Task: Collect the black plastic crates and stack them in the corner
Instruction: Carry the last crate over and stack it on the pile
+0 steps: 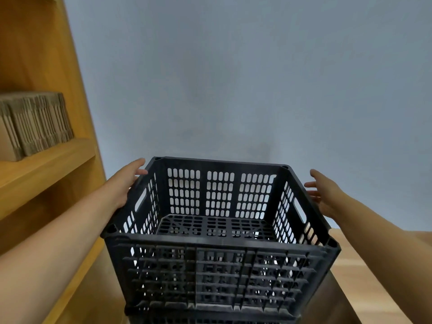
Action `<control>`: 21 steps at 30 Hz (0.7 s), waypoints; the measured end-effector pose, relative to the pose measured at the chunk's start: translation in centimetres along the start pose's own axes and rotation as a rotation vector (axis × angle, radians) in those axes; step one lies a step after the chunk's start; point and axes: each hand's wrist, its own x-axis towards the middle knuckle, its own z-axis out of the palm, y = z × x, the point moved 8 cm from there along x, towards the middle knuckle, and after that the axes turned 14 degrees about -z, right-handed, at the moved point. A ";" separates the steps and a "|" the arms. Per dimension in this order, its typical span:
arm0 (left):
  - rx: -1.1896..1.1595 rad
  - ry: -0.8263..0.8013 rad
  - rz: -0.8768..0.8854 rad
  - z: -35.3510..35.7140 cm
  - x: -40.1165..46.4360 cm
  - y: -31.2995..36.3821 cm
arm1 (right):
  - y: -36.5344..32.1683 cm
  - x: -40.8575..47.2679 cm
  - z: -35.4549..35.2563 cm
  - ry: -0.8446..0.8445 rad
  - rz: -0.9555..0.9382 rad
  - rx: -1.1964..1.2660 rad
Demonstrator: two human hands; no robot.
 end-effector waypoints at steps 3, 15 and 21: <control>0.266 0.056 0.147 0.7 -1.2 -0.9 | -0.3 -1.9 0.0 -0.087 -0.122 -0.199; 1.301 0.250 0.591 3.3 -10.9 -6.8 | 2.3 -9.1 -1.0 -0.266 -0.495 -0.747; 1.302 0.345 0.635 3.4 -11.8 -7.7 | 2.6 -9.2 -1.5 -0.170 -0.515 -0.833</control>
